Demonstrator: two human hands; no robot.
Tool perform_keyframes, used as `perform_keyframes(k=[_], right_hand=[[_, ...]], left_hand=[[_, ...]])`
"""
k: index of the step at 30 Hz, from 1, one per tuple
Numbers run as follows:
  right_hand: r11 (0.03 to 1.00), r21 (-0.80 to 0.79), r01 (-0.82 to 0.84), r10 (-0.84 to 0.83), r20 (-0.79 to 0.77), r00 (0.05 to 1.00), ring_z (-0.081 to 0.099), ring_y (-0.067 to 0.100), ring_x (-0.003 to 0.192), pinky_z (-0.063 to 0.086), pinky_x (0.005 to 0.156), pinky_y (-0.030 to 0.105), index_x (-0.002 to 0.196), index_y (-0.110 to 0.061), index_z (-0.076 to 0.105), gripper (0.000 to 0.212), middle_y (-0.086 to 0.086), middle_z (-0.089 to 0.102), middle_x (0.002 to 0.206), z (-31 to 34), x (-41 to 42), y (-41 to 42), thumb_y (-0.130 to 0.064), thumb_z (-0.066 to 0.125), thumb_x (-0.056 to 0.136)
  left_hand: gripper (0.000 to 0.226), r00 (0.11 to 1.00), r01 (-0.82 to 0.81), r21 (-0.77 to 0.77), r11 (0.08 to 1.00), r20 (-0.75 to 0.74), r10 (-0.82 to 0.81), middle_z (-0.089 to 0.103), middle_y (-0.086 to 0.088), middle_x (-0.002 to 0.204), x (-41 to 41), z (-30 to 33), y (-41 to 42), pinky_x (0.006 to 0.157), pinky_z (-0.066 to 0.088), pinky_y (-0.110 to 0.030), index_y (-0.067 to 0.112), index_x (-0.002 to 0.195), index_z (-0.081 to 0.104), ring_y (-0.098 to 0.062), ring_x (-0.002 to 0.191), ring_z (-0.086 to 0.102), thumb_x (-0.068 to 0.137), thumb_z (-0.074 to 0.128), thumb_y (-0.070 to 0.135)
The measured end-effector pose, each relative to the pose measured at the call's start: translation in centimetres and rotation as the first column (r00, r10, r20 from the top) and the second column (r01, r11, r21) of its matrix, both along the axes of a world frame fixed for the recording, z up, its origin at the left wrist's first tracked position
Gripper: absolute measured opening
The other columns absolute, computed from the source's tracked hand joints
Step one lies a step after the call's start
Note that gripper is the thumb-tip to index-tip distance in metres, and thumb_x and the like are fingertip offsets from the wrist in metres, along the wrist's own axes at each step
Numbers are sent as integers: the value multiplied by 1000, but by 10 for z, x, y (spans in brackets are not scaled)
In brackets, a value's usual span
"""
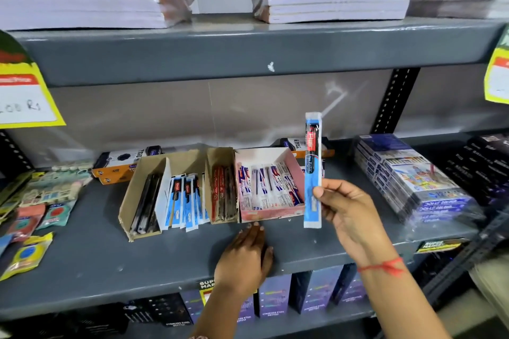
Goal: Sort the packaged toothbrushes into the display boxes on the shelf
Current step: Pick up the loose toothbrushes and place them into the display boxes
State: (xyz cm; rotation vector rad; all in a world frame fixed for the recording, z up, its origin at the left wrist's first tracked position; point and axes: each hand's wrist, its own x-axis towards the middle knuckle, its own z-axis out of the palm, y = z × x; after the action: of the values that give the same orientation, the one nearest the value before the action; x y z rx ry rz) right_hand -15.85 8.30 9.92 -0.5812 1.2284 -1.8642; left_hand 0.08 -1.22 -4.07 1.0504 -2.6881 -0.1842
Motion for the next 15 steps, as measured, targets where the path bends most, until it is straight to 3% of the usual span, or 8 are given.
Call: perform_keyframes(k=[4,9,12,15], right_hand=[[995,-46,-93,90,-55,994,64,7,52,52,50,15,59,-16,74,9,0,72,58,12,21,8,-11,72,52],[993,-29,-117,113,-110,988,62,10,55,52,51,16,62,-16,75,15,2,70,63,21,28,10,-17,75,47],[990,-22,-141,137,-131,982,63,5,50,51,48,13,61,-13,74,7,-1,72,59,23,30,7,-6,73,58],[981,47,-189,194,-138,971,63,2,47,50,45,11,63,-13,70,24,-5,72,56,20,37,-4,6,64,77]], left_hand=[[55,1000,-5,36,999,26,4,16,-1,155,0,2,1,112,13,-25,16,146,17,-15,141,14,98,18,42],[55,997,-17,60,998,76,13,11,1,157,-2,-1,-1,112,9,-25,17,146,13,-13,142,6,98,18,43],[54,996,-10,47,999,85,6,13,1,156,1,0,-3,112,10,-25,16,146,15,-14,142,9,99,19,41],[53,998,-16,23,1000,62,14,19,-1,155,17,1,-8,112,11,-24,15,146,20,-14,141,14,99,21,40]])
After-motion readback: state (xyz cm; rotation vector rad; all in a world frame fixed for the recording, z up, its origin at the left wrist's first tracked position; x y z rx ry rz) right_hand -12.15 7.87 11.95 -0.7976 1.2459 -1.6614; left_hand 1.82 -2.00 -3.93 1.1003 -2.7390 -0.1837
